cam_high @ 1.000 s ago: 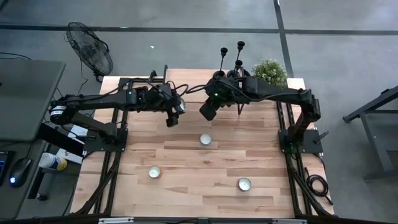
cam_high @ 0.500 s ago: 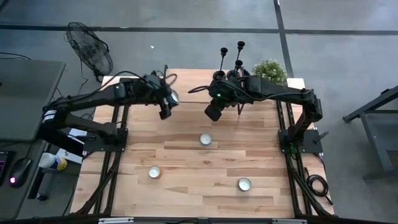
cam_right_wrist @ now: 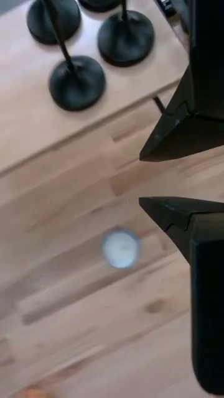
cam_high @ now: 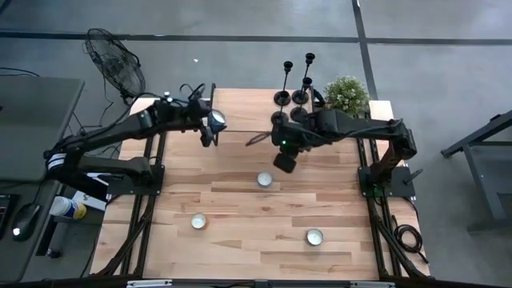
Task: Pick & Place candle stick holders
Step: Put the blue scented candle on the shelf
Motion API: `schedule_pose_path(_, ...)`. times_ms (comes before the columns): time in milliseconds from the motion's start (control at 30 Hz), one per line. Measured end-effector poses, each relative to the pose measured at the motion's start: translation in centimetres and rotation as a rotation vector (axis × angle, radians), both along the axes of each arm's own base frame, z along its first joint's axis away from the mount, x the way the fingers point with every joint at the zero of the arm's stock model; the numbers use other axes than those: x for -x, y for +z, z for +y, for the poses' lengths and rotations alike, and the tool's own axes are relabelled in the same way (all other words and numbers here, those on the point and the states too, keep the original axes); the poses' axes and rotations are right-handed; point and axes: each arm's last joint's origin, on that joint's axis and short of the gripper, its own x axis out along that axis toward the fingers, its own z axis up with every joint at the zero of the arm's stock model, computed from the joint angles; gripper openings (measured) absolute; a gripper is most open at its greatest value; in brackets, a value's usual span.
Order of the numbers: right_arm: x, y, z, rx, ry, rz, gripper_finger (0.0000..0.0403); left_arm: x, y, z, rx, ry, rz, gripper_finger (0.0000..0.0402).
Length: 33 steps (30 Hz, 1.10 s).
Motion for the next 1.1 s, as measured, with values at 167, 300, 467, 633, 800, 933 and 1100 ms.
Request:
schedule_pose_path(167, 0.6, 0.0, 1.6, 0.002, 0.043, 0.048, 0.0094, -0.1, -0.5, 0.0, -0.036, 0.001, -0.183, 0.0295)
schedule_pose_path(300, 1.6, 0.5, 2.4, 0.035, 0.021, 0.032, 0.0094, -0.7, -1.6, 0.6, -0.066, 0.084, -0.208, 0.0295)
schedule_pose_path(467, 3.4, 0.0, 2.5, -0.006, -0.035, -0.086, 0.0094, -2.4, -2.6, 1.7, -0.139, 0.181, -0.223, 0.0295)
schedule_pose_path(633, 5.4, -2.1, 2.5, -0.102, -0.052, -0.213, 0.0094, -4.4, -3.7, 3.0, -0.193, 0.267, -0.255, 0.0295)
schedule_pose_path(800, 7.1, -4.2, 2.4, -0.160, -0.050, -0.267, 0.0094, -6.0, -5.4, 4.2, -0.214, 0.379, -0.254, 0.0295)
schedule_pose_path(933, 8.2, -5.1, 2.3, -0.174, -0.043, -0.287, 0.0094, -6.9, -6.4, 4.9, -0.230, 0.480, -0.266, 0.0295)
schedule_pose_path(1100, 9.0, -5.8, 2.3, -0.180, -0.044, -0.285, 0.0094, -7.7, -7.6, 5.5, -0.245, 0.545, -0.263, 0.0295)
